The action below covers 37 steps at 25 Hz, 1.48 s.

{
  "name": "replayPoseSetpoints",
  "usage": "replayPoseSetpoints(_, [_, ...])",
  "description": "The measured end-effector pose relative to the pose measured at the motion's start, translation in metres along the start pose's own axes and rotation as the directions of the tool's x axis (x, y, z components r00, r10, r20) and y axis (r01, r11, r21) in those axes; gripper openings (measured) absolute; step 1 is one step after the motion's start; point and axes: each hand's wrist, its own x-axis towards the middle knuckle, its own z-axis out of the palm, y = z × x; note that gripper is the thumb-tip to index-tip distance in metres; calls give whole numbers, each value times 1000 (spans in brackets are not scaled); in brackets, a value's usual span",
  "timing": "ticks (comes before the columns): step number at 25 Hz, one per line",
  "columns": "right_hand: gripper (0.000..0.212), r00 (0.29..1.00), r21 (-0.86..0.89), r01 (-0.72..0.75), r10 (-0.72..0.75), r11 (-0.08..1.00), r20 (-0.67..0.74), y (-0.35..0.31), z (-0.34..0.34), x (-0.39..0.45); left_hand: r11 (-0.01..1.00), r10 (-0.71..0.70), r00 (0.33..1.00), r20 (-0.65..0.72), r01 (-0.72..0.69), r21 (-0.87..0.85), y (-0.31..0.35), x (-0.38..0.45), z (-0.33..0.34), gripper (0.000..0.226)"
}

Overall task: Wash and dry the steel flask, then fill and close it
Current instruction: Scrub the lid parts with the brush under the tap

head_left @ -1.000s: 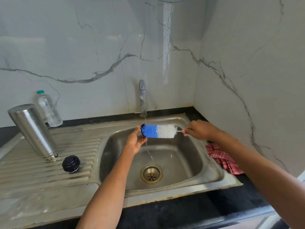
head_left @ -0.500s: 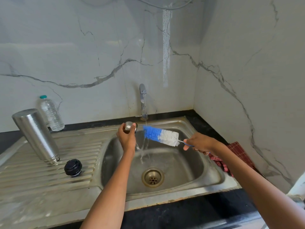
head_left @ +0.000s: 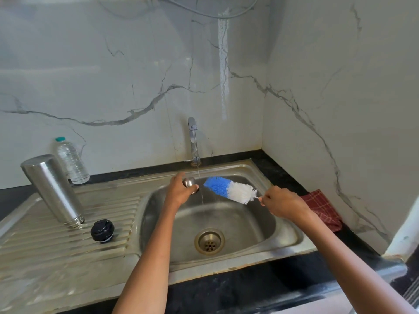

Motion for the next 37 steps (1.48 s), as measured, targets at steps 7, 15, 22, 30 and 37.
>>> replayPoseSetpoints(7, [30,998,-61,50,-49,997,27,-11,-8,-30,993,-114,978,-176,108,-45,-7,1,-8,68])
replayPoseSetpoints(15, [29,987,138,123,-136,983,91,-27,9,-28,997,-60,990,-126,65,33,11,-5,-68,70])
replayPoseSetpoints(22, [32,981,301,190,-191,935,-27,-87,46,-16,969,-180,978,-102,194,150,-23,-20,-158,62])
replayPoseSetpoints(30, [33,937,164,339,-317,926,-144,-152,88,-14,896,-236,971,-46,236,376,-53,-28,-189,51])
replayPoseSetpoints(37, [30,913,89,393,-378,915,-153,-152,112,-15,832,-241,969,-48,231,504,-68,-27,-192,38])
